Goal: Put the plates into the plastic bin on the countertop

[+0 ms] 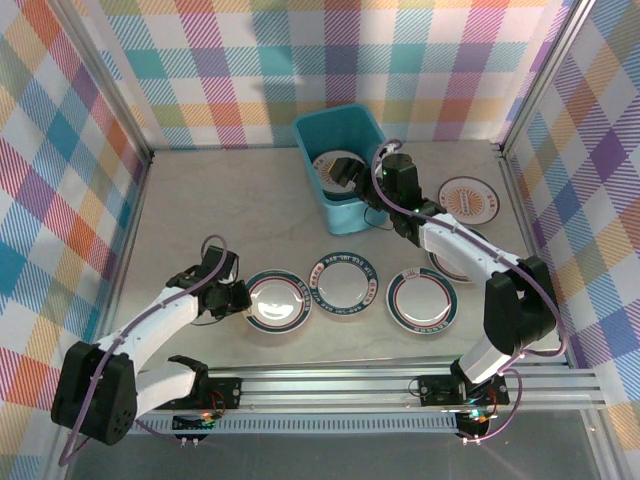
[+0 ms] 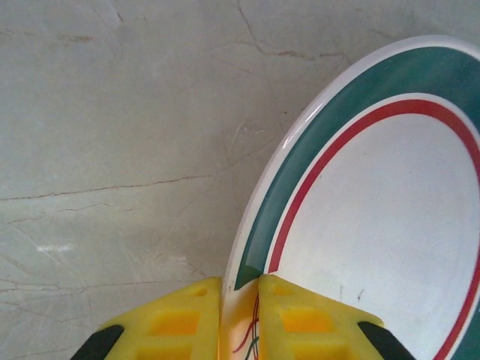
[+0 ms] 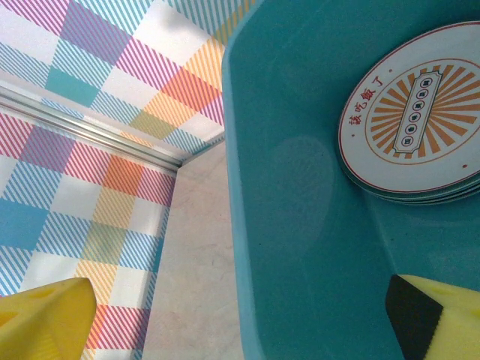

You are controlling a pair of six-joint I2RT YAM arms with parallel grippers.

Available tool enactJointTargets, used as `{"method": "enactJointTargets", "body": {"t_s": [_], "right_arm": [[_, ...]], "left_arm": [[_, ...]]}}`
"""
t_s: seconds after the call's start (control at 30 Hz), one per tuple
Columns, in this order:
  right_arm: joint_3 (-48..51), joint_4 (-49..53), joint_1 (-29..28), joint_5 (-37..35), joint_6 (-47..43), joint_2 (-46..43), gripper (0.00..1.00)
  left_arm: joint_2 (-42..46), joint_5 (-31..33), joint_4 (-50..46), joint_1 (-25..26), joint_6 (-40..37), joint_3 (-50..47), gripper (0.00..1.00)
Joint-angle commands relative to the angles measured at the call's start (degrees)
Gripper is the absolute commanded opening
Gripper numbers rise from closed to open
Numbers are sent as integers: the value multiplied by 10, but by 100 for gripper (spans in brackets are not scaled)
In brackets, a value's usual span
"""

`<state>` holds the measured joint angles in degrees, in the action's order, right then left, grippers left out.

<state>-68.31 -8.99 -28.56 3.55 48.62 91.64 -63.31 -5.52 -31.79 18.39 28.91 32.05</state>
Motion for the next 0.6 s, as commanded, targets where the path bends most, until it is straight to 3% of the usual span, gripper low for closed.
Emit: {"method": "enactJointTargets", "body": {"t_s": [0.0,0.27,0.57], "right_arm": [[5,60,1,3,10,9,100],[-11,81,2,8,2,13,100],[-53,127,11,13,-23,19,99]], "left_arm": [[22,42,-48,7,6,20,14],[50,75,-84,7,-7,82,7],[35,66,-81,7,-29,165,0]]}}
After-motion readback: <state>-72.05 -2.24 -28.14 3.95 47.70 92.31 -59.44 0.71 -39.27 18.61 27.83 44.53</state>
